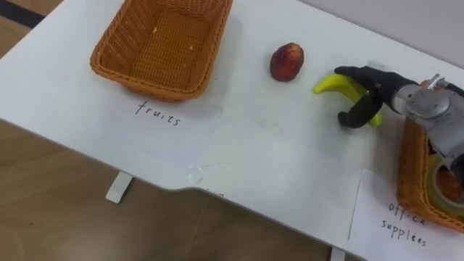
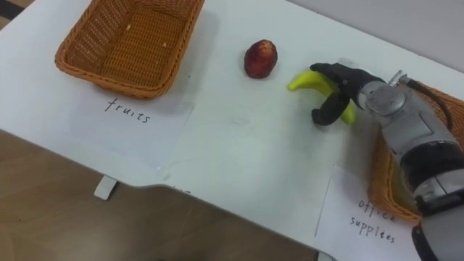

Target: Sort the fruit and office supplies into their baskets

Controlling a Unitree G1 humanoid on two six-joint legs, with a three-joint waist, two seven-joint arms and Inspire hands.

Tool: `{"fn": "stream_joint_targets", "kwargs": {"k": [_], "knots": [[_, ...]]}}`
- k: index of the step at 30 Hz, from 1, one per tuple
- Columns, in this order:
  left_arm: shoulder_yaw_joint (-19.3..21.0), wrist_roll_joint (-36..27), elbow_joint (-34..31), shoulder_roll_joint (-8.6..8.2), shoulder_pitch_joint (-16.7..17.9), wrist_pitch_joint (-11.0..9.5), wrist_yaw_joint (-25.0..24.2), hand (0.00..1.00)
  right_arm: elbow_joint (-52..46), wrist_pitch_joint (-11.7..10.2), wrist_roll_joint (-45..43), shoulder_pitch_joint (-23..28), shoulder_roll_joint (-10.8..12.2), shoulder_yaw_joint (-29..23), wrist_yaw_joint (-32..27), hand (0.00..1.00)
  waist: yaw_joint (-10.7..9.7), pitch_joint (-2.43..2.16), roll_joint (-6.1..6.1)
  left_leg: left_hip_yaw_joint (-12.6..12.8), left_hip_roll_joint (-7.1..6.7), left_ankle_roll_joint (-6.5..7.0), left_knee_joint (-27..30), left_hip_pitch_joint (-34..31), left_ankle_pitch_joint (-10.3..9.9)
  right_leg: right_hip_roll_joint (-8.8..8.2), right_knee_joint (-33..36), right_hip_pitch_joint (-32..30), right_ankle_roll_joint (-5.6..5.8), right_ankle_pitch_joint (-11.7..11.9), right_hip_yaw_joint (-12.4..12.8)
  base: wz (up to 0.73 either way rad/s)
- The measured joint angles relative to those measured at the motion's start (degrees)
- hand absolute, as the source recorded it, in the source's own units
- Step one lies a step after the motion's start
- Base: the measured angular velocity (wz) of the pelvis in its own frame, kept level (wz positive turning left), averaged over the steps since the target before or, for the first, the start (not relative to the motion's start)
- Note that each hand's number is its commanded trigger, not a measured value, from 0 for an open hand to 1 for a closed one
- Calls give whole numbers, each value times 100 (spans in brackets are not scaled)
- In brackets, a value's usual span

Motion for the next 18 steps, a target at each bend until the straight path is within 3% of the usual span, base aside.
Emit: {"fn": "stream_joint_targets", "kwargs": {"k": [4, 5, 6, 7, 18], "knots": [[0, 0, 1, 0, -3, -1, -11, 0, 0, -1, 1, 0, 0, 0, 9, 0, 0, -4, 4, 1, 1, -1, 1, 5, 1, 0, 0, 1, 0, 0, 4, 0], [0, -1, 1, 0, -6, -1, -11, 0, 0, -2, 1, 0, 0, 0, 14, 52, 1, -5, 7, 2, 0, -1, 1, 8, 1, -1, 0, 1, 0, 0, 8, 0], [0, -1, 1, 0, -6, -2, -10, 0, 0, -4, 0, 0, 0, 0, 16, 84, 1, -6, 9, 1, 0, -1, 1, 8, 1, -1, 0, 1, 0, 0, 11, 0], [0, -7, 7, 0, -5, -16, -9, 0, -6, -5, 23, 0, 0, 0, 23, 100, 3, -8, 11, 2, 0, -1, 1, 11, 1, -1, 1, 3, 0, 0, 10, 0], [8, -19, 11, 2, 19, -52, 6, 0, -10, -62, 256, 1, -12, -161, -70, 100, 5, -18, 9, 1, 0, -1, -38, 114, 1, -7, -1, 92, 0, 0, -10, 0]]}}
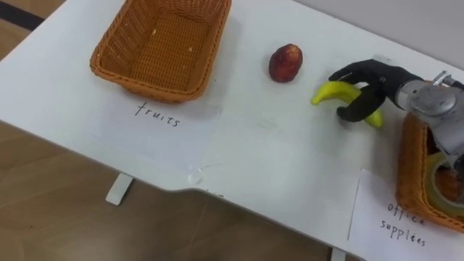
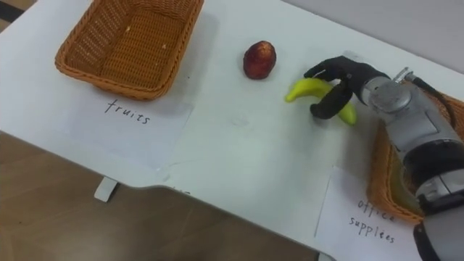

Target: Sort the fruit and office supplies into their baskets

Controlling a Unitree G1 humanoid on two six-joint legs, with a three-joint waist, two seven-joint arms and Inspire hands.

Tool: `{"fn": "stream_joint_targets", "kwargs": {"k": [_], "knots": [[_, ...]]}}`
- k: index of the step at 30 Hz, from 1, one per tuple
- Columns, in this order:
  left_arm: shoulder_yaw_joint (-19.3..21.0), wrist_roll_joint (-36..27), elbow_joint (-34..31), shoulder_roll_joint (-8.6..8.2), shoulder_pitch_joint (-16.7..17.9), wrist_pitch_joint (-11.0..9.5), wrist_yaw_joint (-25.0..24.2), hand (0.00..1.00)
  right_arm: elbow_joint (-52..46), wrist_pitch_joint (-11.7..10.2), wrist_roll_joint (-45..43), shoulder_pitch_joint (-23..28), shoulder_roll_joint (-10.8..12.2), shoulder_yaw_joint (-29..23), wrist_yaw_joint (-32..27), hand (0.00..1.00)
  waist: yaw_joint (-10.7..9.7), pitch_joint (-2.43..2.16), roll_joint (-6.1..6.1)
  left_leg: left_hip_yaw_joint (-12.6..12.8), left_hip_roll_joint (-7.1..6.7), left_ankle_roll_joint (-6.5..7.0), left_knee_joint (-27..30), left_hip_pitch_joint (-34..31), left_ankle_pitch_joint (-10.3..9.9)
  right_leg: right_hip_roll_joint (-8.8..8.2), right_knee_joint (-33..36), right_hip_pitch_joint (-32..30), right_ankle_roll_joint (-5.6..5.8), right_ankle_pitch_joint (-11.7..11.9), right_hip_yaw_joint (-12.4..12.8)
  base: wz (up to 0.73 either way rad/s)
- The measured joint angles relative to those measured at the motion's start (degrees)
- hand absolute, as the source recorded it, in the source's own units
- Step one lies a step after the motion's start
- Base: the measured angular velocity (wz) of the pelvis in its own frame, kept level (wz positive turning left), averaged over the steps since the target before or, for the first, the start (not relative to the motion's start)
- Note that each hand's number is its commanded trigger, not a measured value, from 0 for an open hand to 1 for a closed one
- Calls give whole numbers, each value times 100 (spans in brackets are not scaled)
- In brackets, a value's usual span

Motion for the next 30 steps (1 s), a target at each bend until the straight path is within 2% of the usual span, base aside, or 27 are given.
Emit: {"fn": "stream_joint_targets", "kwargs": {"k": [4, 14, 19, 22, 27, 30], "knots": [[17, 2, 1, 3, 8, -75, -5, 0, -13, -5, 173, 12, 3, -1, 66, 100, 1, -19, -27, 1, 0, 0, -3, 12, 0, -5, 0, 10, 0, 0, -6, 0], [168, -3, 27, 37, 53, -234, -9, 0, -456, -43, 191, 266, 63, 116, 508, 100, 1, -25, -78, 1, -2, -4, -78, 165, 9, -6, -1, 121, 0, 0, -23, -2], [326, -10, 15, 13, 118, -234, -8, 0, -623, -86, 184, 290, 61, 100, 596, 100, -9, -28, -84, -6, -1, -4, -85, 230, 9, -5, -6, 179, 0, 0, -23, 0], [504, -6, 8, -33, 158, -234, -13, 0, -1071, -75, 77, 376, 59, -5, 644, 100, -47, -30, -86, -9, -4, -4, -82, 241, 9, -19, -4, 189, 1, 0, -16, -2], [571, 0, 15, -35, 242, -233, -102, 0, -1608, -73, -208, 404, 60, -213, 618, 100, -156, -32, -76, -15, -8, -3, -100, 366, 8, -13, -12, 335, 1, 0, -54, 3], [570, -7, 9, -33, 285, -233, -113, 0, -1867, -69, -203, 476, 60, -372, 614, 100, -234, -53, -53, -35, -18, -3, -163, 505, 8, -17, -14, 463, 4, -1, -94, 5]]}}
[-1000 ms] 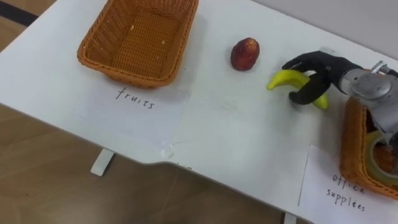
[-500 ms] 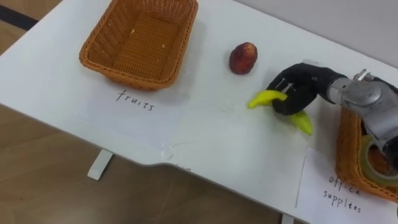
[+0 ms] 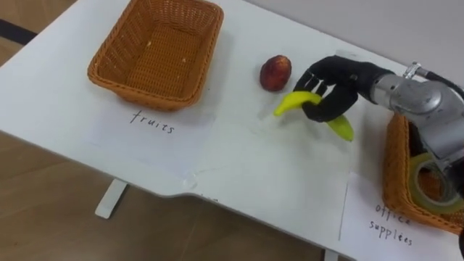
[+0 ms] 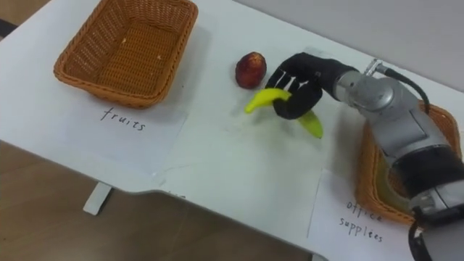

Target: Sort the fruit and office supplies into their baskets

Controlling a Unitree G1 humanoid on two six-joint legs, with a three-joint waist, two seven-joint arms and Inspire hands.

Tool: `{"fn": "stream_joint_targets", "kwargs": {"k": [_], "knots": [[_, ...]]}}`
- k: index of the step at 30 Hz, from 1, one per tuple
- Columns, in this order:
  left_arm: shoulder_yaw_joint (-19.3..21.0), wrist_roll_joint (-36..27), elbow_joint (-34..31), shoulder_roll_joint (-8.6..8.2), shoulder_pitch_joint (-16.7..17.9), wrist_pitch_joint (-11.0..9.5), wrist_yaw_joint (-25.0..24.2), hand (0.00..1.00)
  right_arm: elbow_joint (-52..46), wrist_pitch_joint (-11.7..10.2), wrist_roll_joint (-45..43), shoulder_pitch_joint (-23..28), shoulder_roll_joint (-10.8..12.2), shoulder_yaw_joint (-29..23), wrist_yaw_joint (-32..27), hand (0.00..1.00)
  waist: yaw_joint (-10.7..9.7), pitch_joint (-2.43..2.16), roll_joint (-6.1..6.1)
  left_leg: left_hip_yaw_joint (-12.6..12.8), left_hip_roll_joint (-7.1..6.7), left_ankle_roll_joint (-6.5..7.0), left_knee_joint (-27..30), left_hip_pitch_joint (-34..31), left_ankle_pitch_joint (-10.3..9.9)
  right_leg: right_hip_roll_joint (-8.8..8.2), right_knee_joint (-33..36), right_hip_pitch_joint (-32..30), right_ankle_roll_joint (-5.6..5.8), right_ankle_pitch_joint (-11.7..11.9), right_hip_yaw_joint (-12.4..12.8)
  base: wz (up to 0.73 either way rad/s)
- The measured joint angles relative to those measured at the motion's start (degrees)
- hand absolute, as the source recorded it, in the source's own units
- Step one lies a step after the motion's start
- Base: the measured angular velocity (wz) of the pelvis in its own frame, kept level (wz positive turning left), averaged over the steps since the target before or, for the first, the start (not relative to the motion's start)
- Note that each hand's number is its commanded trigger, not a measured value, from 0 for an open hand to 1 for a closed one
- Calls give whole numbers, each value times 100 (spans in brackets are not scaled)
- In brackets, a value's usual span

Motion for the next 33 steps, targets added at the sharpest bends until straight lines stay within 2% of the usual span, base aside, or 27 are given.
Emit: {"fn": "stream_joint_targets", "kwargs": {"k": [4, 11, 17, 21, 27, 28, 33], "knots": [[17, 6, 4, -38, 132, 30, 32, 0, -555, 28, 154, 4, 0, -147, -3, 100, -89, -83, 53, 13, 3, 2, -62, 139, 3, 4, -4, 100, 1, -1, 6, -3], [51, 39, 3, -53, 259, 56, 164, 0, -821, 54, 294, 4, -2, -208, -12, 100, -95, -133, 124, 23, 0, 3, -148, 433, 15, 2, -7, 344, 3, -2, 13, 0], [111, 71, -125, -61, 413, 173, 190, 0, -1137, 86, 295, 1, -1, -210, -10, 100, -119, -119, 169, 37, 1, 3, -143, 439, 15, 4, -4, 349, 3, -2, 111, -3], [165, 72, -233, -74, 497, 179, 189, 0, -1146, 91, 296, -17, -1, -219, -13, 100, -100, -109, 188, 35, -2, 4, -133, 399, 17, 3, -4, 348, 5, -3, 111, 0], [341, 51, -424, -251, 618, 278, 297, 0, -1274, 204, 333, -16, 59, -470, -164, 100, -55, -102, 249, 34, -9, 11, -129, 415, 22, -3, -3, 370, 6, -4, 104, 0], [340, 55, -432, -269, 622, 286, 353, 0, -1275, 209, 349, -13, 90, -465, -200, 100, -43, -80, 277, 34, -5, 11, -139, 485, 21, 0, -7, 418, 7, -4, 100, 0], [334, 78, -460, -283, 699, 291, 524, 0, -1302, 279, 347, -8, 338, -465, -286, 100, 10, -64, 326, 4, -5, 10, -171, 545, 21, -1, -3, 491, 31, -19, 42, 1]]}}
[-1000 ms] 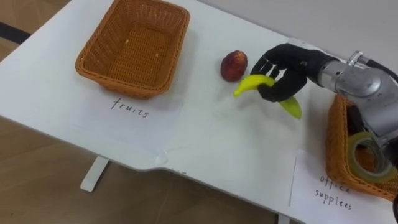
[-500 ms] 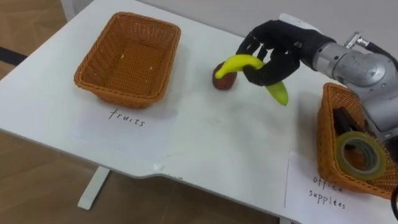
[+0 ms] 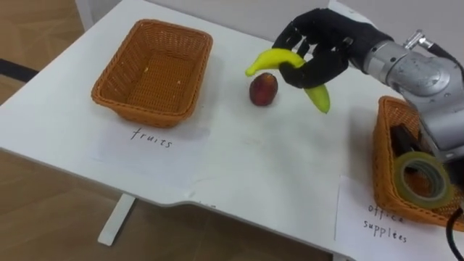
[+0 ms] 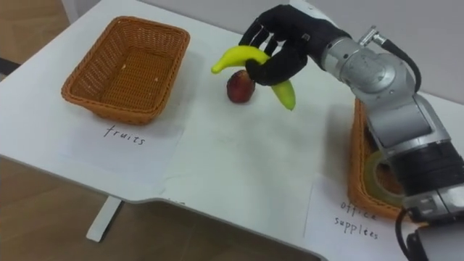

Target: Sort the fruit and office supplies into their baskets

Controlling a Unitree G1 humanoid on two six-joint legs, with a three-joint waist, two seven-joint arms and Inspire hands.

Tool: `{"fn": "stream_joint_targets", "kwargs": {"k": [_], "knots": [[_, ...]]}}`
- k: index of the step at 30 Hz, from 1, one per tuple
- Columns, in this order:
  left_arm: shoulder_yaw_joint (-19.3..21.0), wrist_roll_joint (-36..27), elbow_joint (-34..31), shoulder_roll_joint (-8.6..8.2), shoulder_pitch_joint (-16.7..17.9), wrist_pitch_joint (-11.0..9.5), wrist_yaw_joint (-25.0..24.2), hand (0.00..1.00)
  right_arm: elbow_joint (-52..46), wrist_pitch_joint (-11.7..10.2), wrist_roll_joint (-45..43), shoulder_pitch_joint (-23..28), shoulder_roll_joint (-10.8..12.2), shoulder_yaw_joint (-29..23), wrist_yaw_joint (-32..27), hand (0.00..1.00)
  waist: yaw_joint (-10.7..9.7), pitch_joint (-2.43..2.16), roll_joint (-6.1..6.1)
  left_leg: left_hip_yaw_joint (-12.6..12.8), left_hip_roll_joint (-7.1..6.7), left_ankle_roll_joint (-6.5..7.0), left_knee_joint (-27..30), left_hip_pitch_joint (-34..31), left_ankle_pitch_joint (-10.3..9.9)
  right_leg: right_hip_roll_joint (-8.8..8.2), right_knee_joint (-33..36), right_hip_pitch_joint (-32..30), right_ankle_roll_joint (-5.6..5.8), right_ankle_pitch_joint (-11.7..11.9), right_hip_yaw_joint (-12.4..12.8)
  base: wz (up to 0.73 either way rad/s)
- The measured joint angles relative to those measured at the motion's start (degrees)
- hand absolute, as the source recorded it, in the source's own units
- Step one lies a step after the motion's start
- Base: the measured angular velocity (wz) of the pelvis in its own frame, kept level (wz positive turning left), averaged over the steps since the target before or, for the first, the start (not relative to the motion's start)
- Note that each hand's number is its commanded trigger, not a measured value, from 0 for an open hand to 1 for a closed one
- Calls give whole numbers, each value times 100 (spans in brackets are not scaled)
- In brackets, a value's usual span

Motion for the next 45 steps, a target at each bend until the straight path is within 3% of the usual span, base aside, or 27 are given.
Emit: {"fn": "stream_joint_targets", "kwargs": {"k": [4, 12, 19, 24, 28, 33, 37, 40, 45], "knots": [[-5, -2, 11, -5, 69, 7, 68, 0, 25, -2, 77, 0, 210, -6, -175, 100, 74, 28, 48, -69, -12, 0, 4, 29, -1, -9, 1, 64, 6, -4, -86, 9], [-20, -1, 6, -86, 145, 107, 53, 0, 28, -7, 572, -7, 494, -4, -557, 100, 216, 6, 157, -283, -126, 33, 49, 43, -10, -109, 8, 199, 102, -63, -375, 17], [-8, 117, -1, -91, 152, 334, 54, 0, 442, 50, 1621, -39, 627, 4, -830, 100, 410, -19, 122, -365, -207, 81, 53, 28, -2, -179, 10, 249, 153, -98, -504, 10], [-11, 408, -38, -95, 184, 453, -12, 0, 573, 85, 1750, -39, 720, 3, -1124, 100, 430, -27, 111, -502, -258, 93, 101, -62, 1, -207, 8, 245, 165, -105, -622, 15], [-8, 646, -286, -101, 333, 546, -62, 0, 687, 127, 1765, -46, 928, 4, -1301, 100, 519, -27, 110, -517, -275, 105, 104, -64, -4, -221, 11, 246, 194, -123, -607, 1], [-4, 797, -438, -134, 446, 558, -74, 0, 687, 127, 1779, -47, 1039, 4, -1372, 100, 666, -25, 108, -539, -281, 111, 94, -42, -2, -224, 10, 276, 201, -127, -600, 1], [-4, 861, -446, -205, 579, 567, -101, 0, 691, 119, 1830, -47, 1149, 4, -1594, 100, 764, 16, 137, -609, -284, 116, 78, 37, -6, -232, 10, 350, 231, -147, -622, 5], [-4, 885, -442, -228, 592, 568, -150, 0, 725, 101, 1923, -48, 1193, 4, -1700, 100, 841, 21, 133, -641, -292, 116, 84, 32, -6, -236, 10, 371, 233, -149, -705, 7], [-2, 998, -445, -273, 596, 579, -178, 0, 764, 101, 2346, -52, 1212, 4, -1852, 100, 876, 25, 107, -685, -297, 121, 93, -9, -3, -253, 9, 359, 255, -165, -699, 5]]}}
